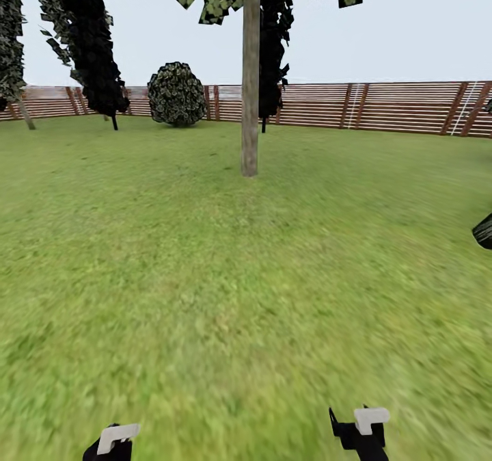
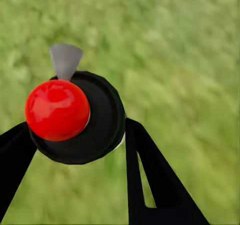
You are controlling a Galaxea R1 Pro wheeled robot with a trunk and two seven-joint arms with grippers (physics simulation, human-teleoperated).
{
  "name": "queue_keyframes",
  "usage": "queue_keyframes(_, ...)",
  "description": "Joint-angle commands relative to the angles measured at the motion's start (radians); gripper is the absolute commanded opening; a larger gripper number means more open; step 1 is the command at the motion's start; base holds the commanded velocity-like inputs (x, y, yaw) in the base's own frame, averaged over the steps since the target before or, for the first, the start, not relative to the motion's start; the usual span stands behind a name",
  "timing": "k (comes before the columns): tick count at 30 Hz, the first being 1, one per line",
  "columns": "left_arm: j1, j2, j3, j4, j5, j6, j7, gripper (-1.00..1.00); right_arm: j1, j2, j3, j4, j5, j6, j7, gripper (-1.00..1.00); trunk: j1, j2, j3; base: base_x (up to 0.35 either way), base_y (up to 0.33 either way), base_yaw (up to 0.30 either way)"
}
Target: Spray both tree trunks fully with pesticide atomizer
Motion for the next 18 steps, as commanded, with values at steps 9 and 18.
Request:
queue_keyframes(9,-0.001,0.0,0.0,0.0,0.006,-0.003,-0.001,-1.0,-0.001,0.0,-0.001,0.001,0.005,-0.003,0.0,1.0,0.0,0.0,-0.001,0.337,0.0,0.0)
queue_keyframes(18,-0.001,0.0,0.0,0.001,0.006,-0.003,-0.001,-1.0,-0.001,0.0,0.0,0.001,0.005,-0.003,0.0,1.0,0.0,0.0,-0.001,0.337,0.0,0.0)
